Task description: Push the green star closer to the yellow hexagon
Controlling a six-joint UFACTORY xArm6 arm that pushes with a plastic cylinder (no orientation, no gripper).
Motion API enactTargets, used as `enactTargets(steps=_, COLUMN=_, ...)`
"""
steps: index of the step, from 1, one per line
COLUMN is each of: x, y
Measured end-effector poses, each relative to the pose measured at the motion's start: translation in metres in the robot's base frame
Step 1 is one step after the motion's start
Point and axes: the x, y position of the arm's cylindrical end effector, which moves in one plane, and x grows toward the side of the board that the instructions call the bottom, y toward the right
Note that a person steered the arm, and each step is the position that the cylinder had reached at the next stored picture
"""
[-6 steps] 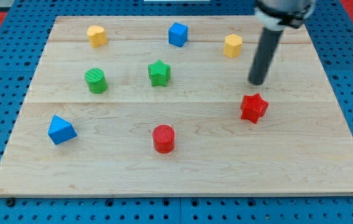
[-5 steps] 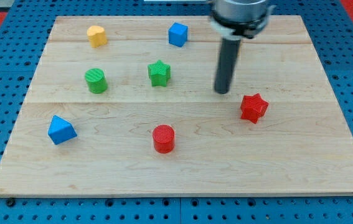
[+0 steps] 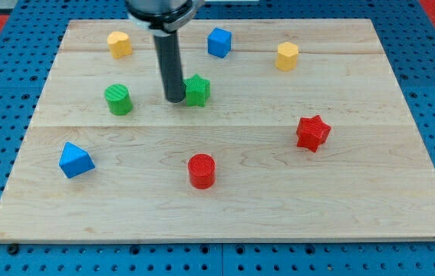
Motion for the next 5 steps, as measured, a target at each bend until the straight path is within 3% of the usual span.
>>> enactTargets(steps=2, x=-0.006, y=0.096)
enactTargets(steps=3, x=-0.003, y=0.106)
enactTargets(steps=5, x=0.058, y=0.057)
